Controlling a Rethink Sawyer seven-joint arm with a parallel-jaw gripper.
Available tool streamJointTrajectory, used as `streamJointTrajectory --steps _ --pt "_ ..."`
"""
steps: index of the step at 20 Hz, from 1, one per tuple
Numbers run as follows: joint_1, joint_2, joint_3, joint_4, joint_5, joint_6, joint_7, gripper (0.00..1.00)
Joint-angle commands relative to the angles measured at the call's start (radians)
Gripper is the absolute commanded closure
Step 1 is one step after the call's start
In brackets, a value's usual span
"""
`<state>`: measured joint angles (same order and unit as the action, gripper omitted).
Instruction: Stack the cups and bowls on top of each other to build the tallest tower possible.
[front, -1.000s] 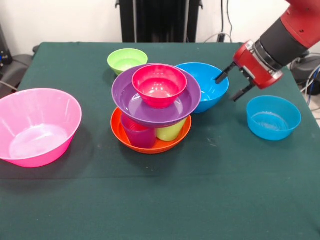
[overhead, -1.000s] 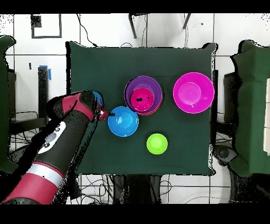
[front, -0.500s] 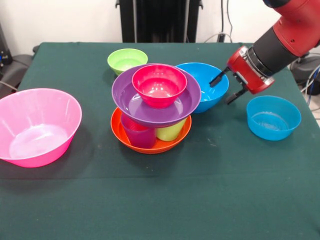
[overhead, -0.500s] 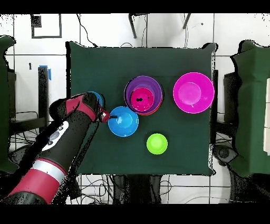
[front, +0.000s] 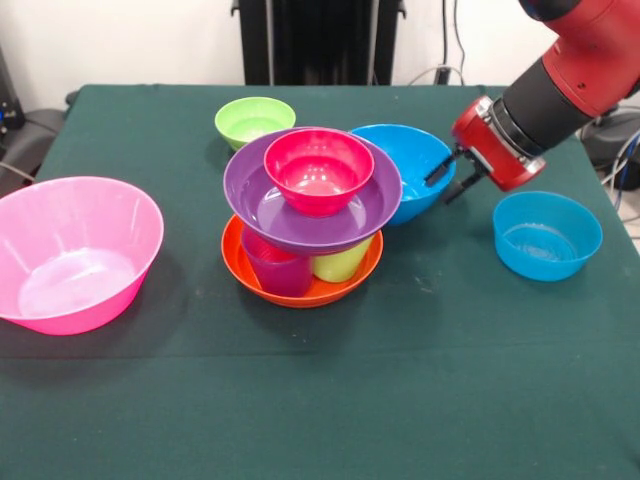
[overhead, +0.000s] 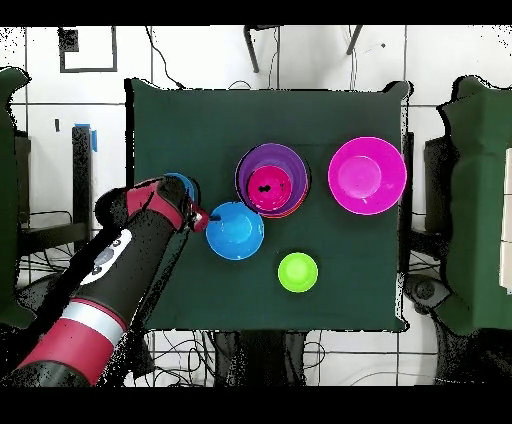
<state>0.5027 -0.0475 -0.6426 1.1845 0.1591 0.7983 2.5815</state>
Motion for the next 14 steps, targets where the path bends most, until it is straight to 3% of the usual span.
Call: streamJointTrajectory --steps 1,9,14 --pt "-0.015 0.001 0.113 0.055 0.030 -0.058 0.157 1.00" --pt "-0.038 -0.031 0.132 0.044 0.057 -0.012 0.125 1.00" --pt "-0.046 -0.082 0.130 0.043 0.064 0.068 0.087 1.00"
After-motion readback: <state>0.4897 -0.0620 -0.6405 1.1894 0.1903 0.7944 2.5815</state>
